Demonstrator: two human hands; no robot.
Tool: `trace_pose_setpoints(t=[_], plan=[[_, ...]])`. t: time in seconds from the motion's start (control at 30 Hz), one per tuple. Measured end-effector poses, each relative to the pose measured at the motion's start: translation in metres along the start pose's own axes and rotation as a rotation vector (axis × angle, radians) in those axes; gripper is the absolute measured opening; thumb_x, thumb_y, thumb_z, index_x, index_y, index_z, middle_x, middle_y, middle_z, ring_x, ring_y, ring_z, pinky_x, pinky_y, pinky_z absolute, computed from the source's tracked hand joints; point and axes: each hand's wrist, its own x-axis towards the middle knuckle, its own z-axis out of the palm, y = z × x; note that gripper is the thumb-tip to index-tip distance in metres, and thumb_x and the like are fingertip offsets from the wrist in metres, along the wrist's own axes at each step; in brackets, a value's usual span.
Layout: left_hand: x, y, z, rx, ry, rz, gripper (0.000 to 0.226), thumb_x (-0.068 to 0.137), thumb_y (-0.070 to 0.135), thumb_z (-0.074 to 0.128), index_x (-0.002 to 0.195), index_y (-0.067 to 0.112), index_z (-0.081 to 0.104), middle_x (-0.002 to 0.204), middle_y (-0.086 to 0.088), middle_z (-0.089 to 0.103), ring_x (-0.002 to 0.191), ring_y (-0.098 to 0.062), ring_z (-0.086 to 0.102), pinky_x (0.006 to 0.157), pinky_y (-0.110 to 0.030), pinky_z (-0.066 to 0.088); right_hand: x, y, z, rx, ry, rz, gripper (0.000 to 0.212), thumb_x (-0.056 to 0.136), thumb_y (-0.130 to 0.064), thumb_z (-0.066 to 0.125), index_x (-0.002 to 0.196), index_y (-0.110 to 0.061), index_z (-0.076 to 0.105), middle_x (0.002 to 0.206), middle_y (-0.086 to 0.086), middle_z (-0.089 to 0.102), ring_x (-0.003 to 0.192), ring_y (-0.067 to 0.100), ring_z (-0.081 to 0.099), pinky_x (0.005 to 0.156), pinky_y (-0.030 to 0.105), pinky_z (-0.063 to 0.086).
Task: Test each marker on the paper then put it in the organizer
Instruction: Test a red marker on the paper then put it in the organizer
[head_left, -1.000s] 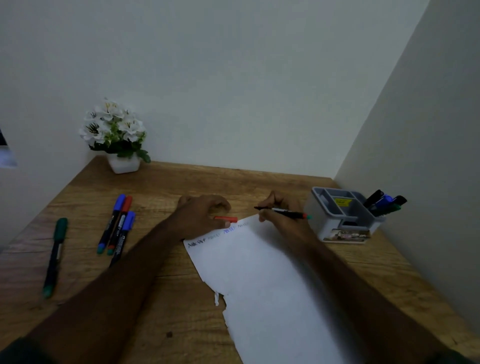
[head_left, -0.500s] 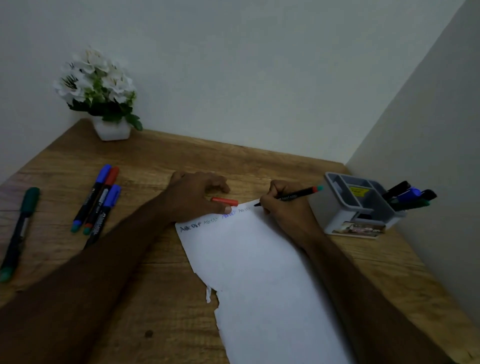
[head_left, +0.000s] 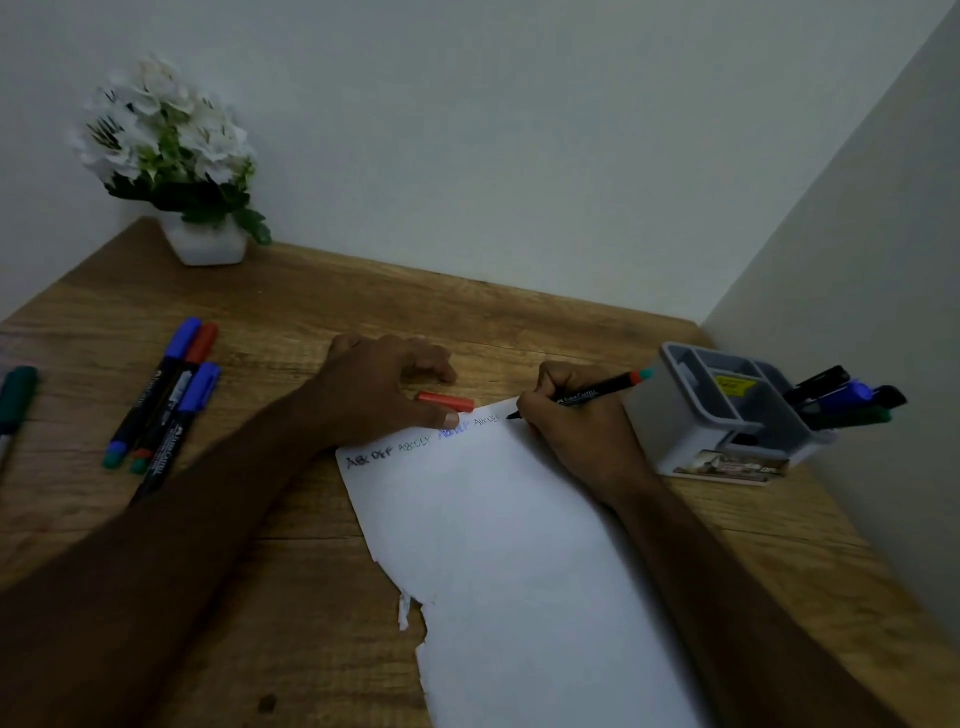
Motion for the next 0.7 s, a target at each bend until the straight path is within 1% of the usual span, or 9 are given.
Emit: trace_pose_setpoints(t=[0.1, 0.27, 0.4, 0.57, 0.7], plan=[[-0.0001, 0.001, -0.0009, -0.002, 0.004, 0.007, 0.051, 0.071, 0.062, 0.07, 0.117, 0.043, 0.062, 0.144, 0.021, 0.046, 0.139, -0.006, 0.034, 0.111, -0.041, 0.007, 0.0006, -0.0003, 0.0002, -0.017, -0.003, -0.007, 0.047, 0.077, 0.015, 0.059, 0.05, -0.017, 0.038, 0.051, -0.008, 0.038, 0.048, 0.0, 0.034, 0.048, 0.012, 0.027], [-0.0006, 0.0019, -0.0017, -0.01, 0.007, -0.004, 0.048, 0.071, 0.061, 0.071, 0.115, 0.044, 0.062, 0.143, 0.022, 0.047, 0.137, -0.006, 0.036, 0.11, -0.04, 0.007, 0.002, -0.0009, 0.0017, -0.031, 0.018, -0.007, 0.045, 0.077, 0.011, 0.062, 0.05, -0.017, 0.039, 0.053, -0.005, 0.04, 0.048, 0.001, 0.036, 0.048, 0.012, 0.028], [-0.001, 0.0027, -0.0018, -0.009, 0.006, 0.004, 0.049, 0.071, 0.06, 0.072, 0.116, 0.043, 0.062, 0.144, 0.021, 0.047, 0.138, -0.005, 0.034, 0.109, -0.04, 0.007, 0.0027, 0.0011, 0.0016, -0.019, 0.016, 0.009, 0.048, 0.076, 0.013, 0.061, 0.05, -0.019, 0.036, 0.048, -0.013, 0.037, 0.046, 0.001, 0.033, 0.046, 0.013, 0.026], [-0.001, 0.0021, -0.0022, -0.003, -0.004, 0.004, 0.05, 0.071, 0.062, 0.071, 0.116, 0.043, 0.062, 0.144, 0.021, 0.047, 0.139, -0.004, 0.034, 0.112, -0.043, 0.008, 0.002, 0.0017, 0.0006, 0.007, 0.03, 0.011, 0.047, 0.077, 0.013, 0.06, 0.049, -0.018, 0.038, 0.048, -0.014, 0.038, 0.047, 0.001, 0.035, 0.047, 0.011, 0.027], [-0.001, 0.0021, -0.0023, -0.011, -0.005, 0.0, 0.051, 0.07, 0.061, 0.072, 0.117, 0.043, 0.062, 0.144, 0.02, 0.047, 0.14, -0.003, 0.032, 0.113, -0.044, 0.009, 0.0012, -0.0008, 0.0017, -0.019, 0.012, -0.006, 0.049, 0.077, 0.014, 0.06, 0.049, -0.019, 0.038, 0.048, -0.014, 0.037, 0.047, 0.0, 0.035, 0.047, 0.011, 0.027]])
